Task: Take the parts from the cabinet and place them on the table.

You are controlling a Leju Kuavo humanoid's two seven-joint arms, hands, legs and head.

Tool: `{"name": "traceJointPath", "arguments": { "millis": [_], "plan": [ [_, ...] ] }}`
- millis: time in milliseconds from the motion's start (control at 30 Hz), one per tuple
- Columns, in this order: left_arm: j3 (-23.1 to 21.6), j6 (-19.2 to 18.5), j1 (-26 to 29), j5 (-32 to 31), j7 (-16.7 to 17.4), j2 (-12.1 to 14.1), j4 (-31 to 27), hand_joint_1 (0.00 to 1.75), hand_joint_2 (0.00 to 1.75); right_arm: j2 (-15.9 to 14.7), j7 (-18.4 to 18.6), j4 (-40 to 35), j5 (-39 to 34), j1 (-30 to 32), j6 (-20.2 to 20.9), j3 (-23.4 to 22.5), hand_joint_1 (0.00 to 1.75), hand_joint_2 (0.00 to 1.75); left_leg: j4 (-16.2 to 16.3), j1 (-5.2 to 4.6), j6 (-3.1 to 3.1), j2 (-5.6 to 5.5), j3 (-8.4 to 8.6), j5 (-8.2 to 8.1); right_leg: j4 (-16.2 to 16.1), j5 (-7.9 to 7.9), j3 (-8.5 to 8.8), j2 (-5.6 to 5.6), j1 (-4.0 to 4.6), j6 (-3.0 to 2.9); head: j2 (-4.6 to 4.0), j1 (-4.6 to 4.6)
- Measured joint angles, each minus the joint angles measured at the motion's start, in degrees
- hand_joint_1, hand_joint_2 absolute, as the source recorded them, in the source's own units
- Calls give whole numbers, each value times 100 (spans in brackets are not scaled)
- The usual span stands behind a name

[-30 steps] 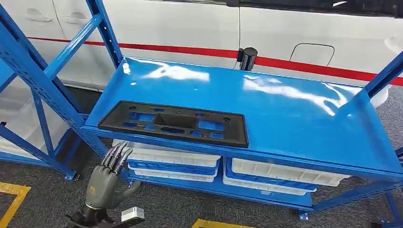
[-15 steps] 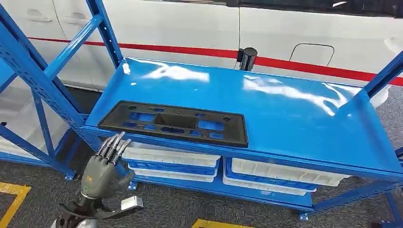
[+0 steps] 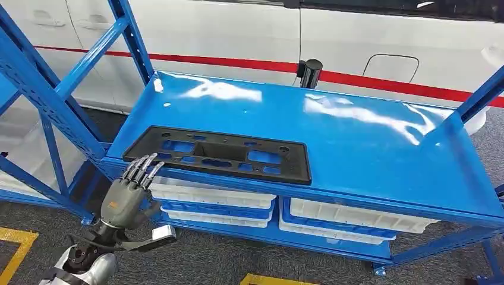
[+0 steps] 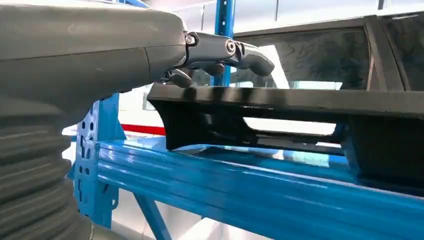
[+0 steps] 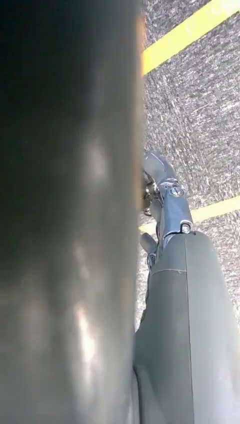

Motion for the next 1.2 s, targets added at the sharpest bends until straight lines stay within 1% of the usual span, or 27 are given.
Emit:
{"name": "traceJointPath", "arguments": {
  "millis": [200, 367, 467, 567, 1033, 1133, 1200],
  "plan": [
    [-20, 4, -124, -184, -79, 20, 63, 0, 175, 2, 26, 0, 79, -4, -22, 0, 0, 0, 0, 0, 0, 1, 0, 0, 0, 0, -1, 0, 0, 0, 0, -2],
    [59, 4, -238, -357, -370, 13, 90, 0, 175, 2, 68, 0, 164, -22, -35, 0, 0, 0, 0, 1, 0, 2, 1, 0, 0, 0, -1, 0, 1, 0, 0, -2],
    [179, 7, -300, -483, -596, -17, 88, 0, 175, 4, 90, 0, 223, -48, -41, 0, 0, 0, 0, 1, 0, 2, 2, 0, 0, 0, -1, 0, 1, 0, 0, -2],
    [258, 7, -382, -527, -695, -48, 88, 0, 175, 9, 107, 0, 254, -79, -46, 0, 0, 0, 0, 1, 0, 2, 1, 0, 1, 0, 0, 0, 1, 0, 0, 0],
    [345, 7, -497, -527, -734, -90, 90, 0, 175, 15, 111, 0, 289, -94, -48, 0, 0, 0, 0, 1, 0, 1, 1, 0, 0, 0, -2, 0, 1, 0, 0, 0],
    [339, 7, -633, -490, -726, -94, 166, 0, 175, 17, 120, 0, 313, -109, -48, 0, 0, 0, 0, 1, 0, 1, 1, 0, 1, 0, -1, 0, 1, 0, 0, -2],
    [317, 7, -788, -426, -673, -98, 317, 0, 175, 17, 136, 0, 339, -126, -48, 0, 0, 0, 0, 1, 1, 1, 2, 1, 1, 1, 0, 0, 1, 0, 0, 0]
  ]
}}
